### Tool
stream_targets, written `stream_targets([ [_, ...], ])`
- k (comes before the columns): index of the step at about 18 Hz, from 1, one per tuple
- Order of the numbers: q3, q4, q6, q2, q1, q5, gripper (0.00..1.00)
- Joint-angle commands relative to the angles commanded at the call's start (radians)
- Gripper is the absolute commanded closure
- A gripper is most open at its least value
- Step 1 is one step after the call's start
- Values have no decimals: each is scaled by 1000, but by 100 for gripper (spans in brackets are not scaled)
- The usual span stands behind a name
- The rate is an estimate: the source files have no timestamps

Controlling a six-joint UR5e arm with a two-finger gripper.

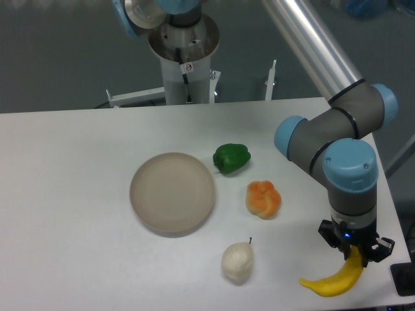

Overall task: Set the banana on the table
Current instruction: 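Hold the yellow banana in the gripper near the table edge, then lift the banana and carry it toward the orange fruit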

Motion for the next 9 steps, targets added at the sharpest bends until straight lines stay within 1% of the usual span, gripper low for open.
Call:
stream_targets([
  [9, -18, -2, 11, 11, 0, 0, 68],
])
